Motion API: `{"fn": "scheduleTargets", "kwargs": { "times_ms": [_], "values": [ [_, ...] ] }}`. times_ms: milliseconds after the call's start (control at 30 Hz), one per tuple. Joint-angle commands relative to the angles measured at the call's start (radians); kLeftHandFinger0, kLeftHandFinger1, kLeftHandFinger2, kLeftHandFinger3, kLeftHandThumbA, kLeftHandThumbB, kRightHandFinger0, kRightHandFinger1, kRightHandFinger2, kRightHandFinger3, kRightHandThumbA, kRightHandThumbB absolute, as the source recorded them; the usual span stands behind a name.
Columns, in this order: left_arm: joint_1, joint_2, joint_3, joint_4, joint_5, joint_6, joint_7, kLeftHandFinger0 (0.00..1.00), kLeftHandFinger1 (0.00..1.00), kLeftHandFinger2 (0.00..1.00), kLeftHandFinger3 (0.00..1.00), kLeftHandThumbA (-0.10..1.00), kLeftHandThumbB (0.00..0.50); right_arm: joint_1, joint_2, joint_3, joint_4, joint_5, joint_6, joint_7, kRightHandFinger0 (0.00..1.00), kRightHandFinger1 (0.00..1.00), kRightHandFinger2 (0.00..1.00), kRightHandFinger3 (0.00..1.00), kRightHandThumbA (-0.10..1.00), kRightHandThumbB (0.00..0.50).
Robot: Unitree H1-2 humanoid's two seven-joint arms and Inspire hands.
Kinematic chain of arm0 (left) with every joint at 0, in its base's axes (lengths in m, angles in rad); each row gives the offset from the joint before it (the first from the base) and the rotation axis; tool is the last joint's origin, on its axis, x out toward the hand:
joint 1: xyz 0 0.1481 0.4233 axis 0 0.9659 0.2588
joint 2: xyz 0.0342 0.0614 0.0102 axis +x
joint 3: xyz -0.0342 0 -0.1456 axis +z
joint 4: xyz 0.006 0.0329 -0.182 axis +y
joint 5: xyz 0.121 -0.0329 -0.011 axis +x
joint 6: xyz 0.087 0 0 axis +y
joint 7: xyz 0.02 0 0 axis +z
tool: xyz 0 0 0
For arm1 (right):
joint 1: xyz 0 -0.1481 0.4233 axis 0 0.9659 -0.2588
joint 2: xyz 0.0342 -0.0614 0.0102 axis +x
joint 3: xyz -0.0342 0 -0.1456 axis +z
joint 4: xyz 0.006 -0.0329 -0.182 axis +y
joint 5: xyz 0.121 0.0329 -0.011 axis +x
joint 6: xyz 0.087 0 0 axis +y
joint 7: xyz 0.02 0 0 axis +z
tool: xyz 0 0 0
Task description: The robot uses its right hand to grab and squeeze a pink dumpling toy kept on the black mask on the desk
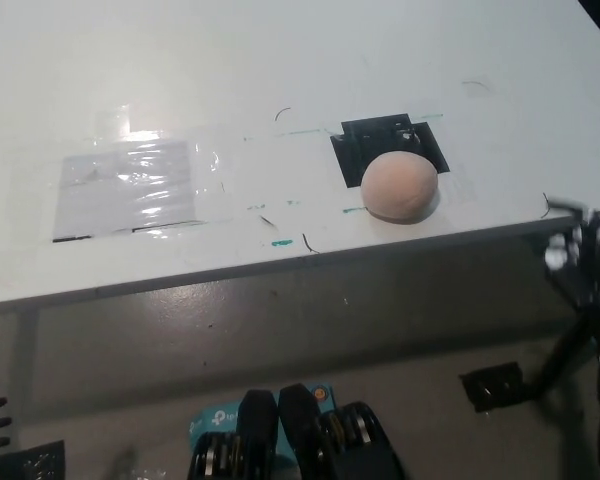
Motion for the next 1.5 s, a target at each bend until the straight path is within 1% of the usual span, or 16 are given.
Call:
{"fn": "scheduleTargets", "kwargs": {
  "times_ms": [0, 67, 100, 133, 167, 300, 333, 400, 500, 533, 700, 800, 833, 867, 1300, 1467],
  "values": [
    [-0.015, 0.008, 0.013, -0.028, -0.017, 0.023, -0.003, 0.73, 0.72, 0.77, 0.82, 1.0, 0.078, -0.15, -0.003, 0.012, -0.031, -0.012, 0.027, 0.0, 0.15, 0.18, 0.31, 0.73, -0.06, 0.168],
    [-0.017, 0.01, 0.012, -0.024, -0.019, 0.028, -0.003, 0.74, 0.72, 0.78, 0.83, 1.0, 0.087, -0.179, -0.018, 0.034, -0.008, -0.027, -0.008, 0.016, 0.17, 0.2, 0.33, 0.78, -0.05, 0.156],
    [-0.018, 0.009, 0.008, -0.024, -0.017, 0.028, 0.002, 0.73, 0.72, 0.79, 0.83, 1.0, 0.095, -0.211, -0.018, 0.042, 0.008, -0.016, 0.0, 0.034, 0.26, 0.27, 0.43, 0.92, 0.03, 0.21],
    [-0.017, 0.01, 0.007, -0.026, -0.017, 0.028, 0.003, 0.73, 0.73, 0.79, 0.83, 1.0, 0.09, -0.242, -0.028, 0.068, 0.018, -0.025, 0.029, 0.061, 0.37, 0.38, 0.54, 1.0, 0.11, 0.228],
    [-0.016, 0.011, 0.005, -0.026, -0.011, 0.024, -0.003, 0.73, 0.72, 0.8, 0.84, 1.0, 0.085, -0.259, -0.039, 0.09, 0.024, -0.039, 0.038, 0.077, 0.41, 0.43, 0.59, 1.0, 0.16, 0.24],
    [-0.022, 0.012, 0.005, -0.022, -0.016, 0.025, -0.009, 0.74, 0.73, 0.8, 0.84, 1.0, 0.082, -0.302, -0.059, 0.147, 0.049, -0.045, 0.045, 0.118, 0.48, 0.5, 0.67, 1.0, 0.22, 0.294],
    [-0.022, 0.012, 0.006, -0.02, -0.016, 0.022, -0.01, 0.72, 0.73, 0.79, 0.84, 1.0, 0.084, -0.314, -0.068, 0.171, 0.054, -0.052, 0.056, 0.138, 0.62, 0.65, 0.78, 1.0, 0.26, 0.305],
    [-0.023, 0.015, 0.004, -0.018, -0.016, 0.022, -0.014, 0.71, 0.72, 0.81, 0.87, 1.0, 0.088, -0.341, -0.084, 0.238, 0.068, -0.099, 0.091, 0.171, 1.0, 1.0, 1.0, 1.0, 0.39, 0.368],
    [-0.024, 0.016, 0.004, -0.019, -0.016, 0.023, -0.014, 0.7, 0.71, 0.8, 0.87, 1.0, 0.1, -0.359, -0.089, 0.278, 0.1, -0.122, 0.076, 0.167, 1.0, 1.0, 1.0, 1.0, 0.4, 0.378],
    [-0.025, 0.015, 0.005, -0.021, -0.013, 0.024, -0.007, 0.69, 0.7, 0.79, 0.86, 1.0, 0.084, -0.372, -0.083, 0.293, 0.133, -0.135, 0.054, 0.159, 1.0, 1.0, 1.0, 1.0, 0.38, 0.366],
    [-0.024, 0.017, 0.002, -0.024, -0.011, 0.026, -0.009, 0.7, 0.71, 0.82, 0.87, 1.0, 0.095, -0.419, -0.059, 0.323, 0.244, -0.168, 0.024, 0.126, 1.0, 1.0, 1.0, 1.0, 0.45, 0.405],
    [-0.022, 0.018, 0.001, -0.028, -0.011, 0.024, -0.011, 0.71, 0.71, 0.82, 0.88, 1.0, 0.096, -0.431, -0.049, 0.333, 0.276, -0.183, 0.059, 0.123, 1.0, 1.0, 1.0, 1.0, 0.53, 0.42],
    [-0.018, 0.018, -0.001, -0.03, -0.01, 0.027, -0.011, 0.71, 0.72, 0.81, 0.87, 1.0, 0.094, -0.436, -0.041, 0.353, 0.293, -0.213, 0.105, 0.121, 1.0, 1.0, 1.0, 1.0, 0.61, 0.447],
    [-0.017, 0.018, 0.0, -0.031, -0.011, 0.028, -0.011, 0.73, 0.73, 0.81, 0.87, 1.0, 0.08, -0.442, -0.038, 0.374, 0.316, -0.249, 0.114, 0.107, 1.0, 1.0, 1.0, 1.0, 0.64, 0.453],
    [-0.047, 0.032, -0.012, -0.04, -0.016, 0.028, 0.0, 0.71, 0.72, 0.79, 0.87, 1.0, 0.057, -0.486, 0.07, 0.356, 0.661, -0.257, -0.002, -0.038, 1.0, 1.0, 1.0, 1.0, 0.62, 0.486],
    [-0.059, 0.036, -0.008, -0.026, -0.012, 0.028, -0.002, 0.73, 0.71, 0.79, 0.87, 1.0, 0.096, -0.462, 0.113, 0.379, 0.732, -0.277, -0.036, -0.064, 1.0, 1.0, 1.0, 1.0, 0.57, 0.479]
  ]
}}
